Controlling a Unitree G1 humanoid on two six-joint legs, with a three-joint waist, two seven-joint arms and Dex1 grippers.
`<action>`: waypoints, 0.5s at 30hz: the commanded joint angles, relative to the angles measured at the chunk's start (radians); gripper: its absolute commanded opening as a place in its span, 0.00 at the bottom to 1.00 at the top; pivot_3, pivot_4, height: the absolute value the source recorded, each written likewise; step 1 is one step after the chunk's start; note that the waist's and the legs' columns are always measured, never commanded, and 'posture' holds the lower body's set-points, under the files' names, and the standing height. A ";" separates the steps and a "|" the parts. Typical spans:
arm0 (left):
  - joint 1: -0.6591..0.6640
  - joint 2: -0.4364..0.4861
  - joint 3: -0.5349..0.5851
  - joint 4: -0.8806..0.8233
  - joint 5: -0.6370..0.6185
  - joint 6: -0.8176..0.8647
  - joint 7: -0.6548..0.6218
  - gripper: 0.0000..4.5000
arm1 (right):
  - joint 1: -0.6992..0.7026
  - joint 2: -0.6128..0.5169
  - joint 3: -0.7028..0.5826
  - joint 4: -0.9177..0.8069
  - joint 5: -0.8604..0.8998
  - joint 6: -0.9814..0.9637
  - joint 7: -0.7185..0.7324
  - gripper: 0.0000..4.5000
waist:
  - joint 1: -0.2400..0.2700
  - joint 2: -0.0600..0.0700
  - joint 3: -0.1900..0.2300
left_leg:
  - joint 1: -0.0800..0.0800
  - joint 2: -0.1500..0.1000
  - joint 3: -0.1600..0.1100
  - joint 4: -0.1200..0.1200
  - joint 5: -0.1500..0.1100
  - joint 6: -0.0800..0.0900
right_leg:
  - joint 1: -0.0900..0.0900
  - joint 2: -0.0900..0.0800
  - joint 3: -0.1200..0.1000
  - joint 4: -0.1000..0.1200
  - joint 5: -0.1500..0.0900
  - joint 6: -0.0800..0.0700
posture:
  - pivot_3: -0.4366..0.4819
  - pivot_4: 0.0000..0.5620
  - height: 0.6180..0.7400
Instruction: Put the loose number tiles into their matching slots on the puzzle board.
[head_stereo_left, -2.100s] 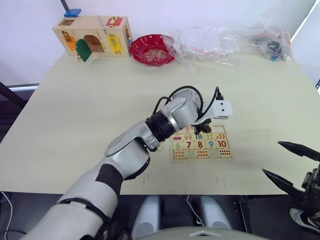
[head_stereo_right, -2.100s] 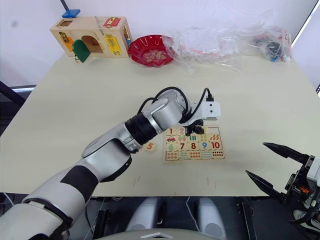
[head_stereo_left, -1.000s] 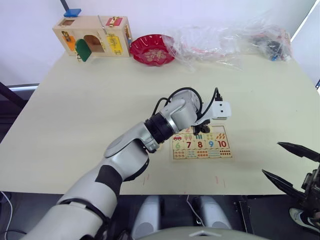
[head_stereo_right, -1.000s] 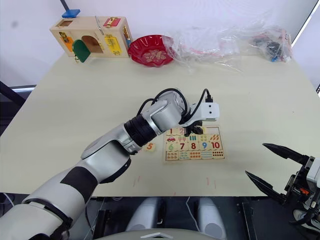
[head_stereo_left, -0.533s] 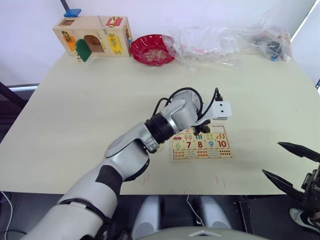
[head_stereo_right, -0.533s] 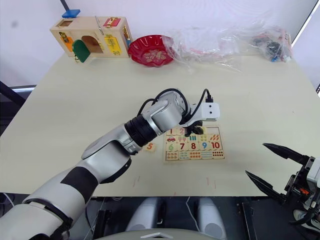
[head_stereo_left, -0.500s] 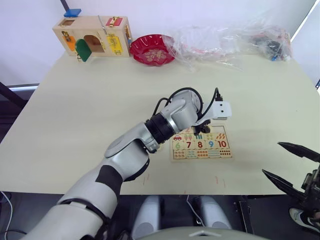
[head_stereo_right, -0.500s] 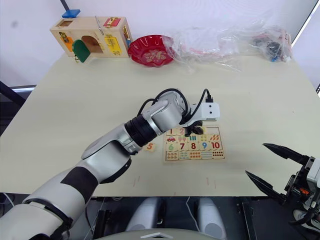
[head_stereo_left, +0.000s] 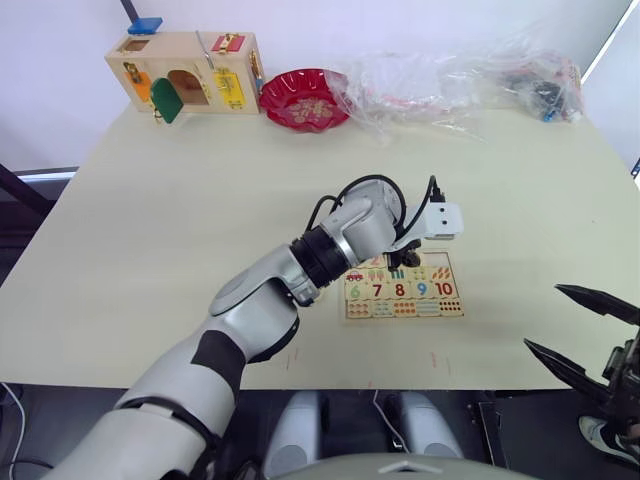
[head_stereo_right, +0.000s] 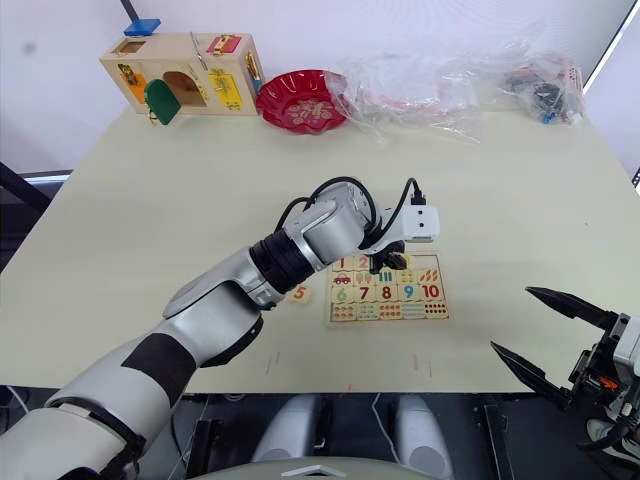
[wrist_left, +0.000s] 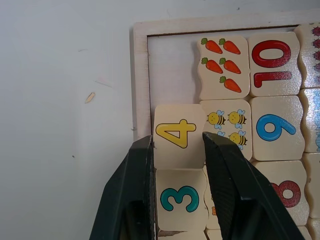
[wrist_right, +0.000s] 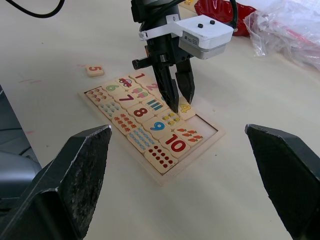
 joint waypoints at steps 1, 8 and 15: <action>-0.008 -0.004 0.011 -0.038 -0.005 0.001 -0.009 0.21 | 0.007 0.003 -0.003 -0.033 0.008 -0.012 -0.006 1.00 | 0.000 0.000 0.000 | 0.000 0.000 0.000 0.000 0.000 0.000 | 0.000 0.000 0.000 0.000 0.000 0.000 | 0.48 0.27 1.00; -0.011 -0.006 0.017 -0.031 -0.005 0.004 -0.006 0.21 | 0.008 0.003 0.001 -0.032 0.007 -0.012 -0.006 1.00 | 0.000 0.000 0.000 | 0.000 0.000 0.000 0.000 0.000 0.000 | 0.000 0.000 0.000 0.000 0.000 0.000 | 0.48 0.27 1.00; -0.010 -0.005 0.017 -0.032 -0.006 0.003 -0.006 0.21 | 0.005 0.006 0.009 -0.028 0.004 -0.016 -0.004 1.00 | 0.000 0.000 0.000 | 0.000 0.000 0.000 0.000 0.000 0.000 | 0.000 0.000 0.000 0.000 0.000 0.000 | 0.48 0.27 1.00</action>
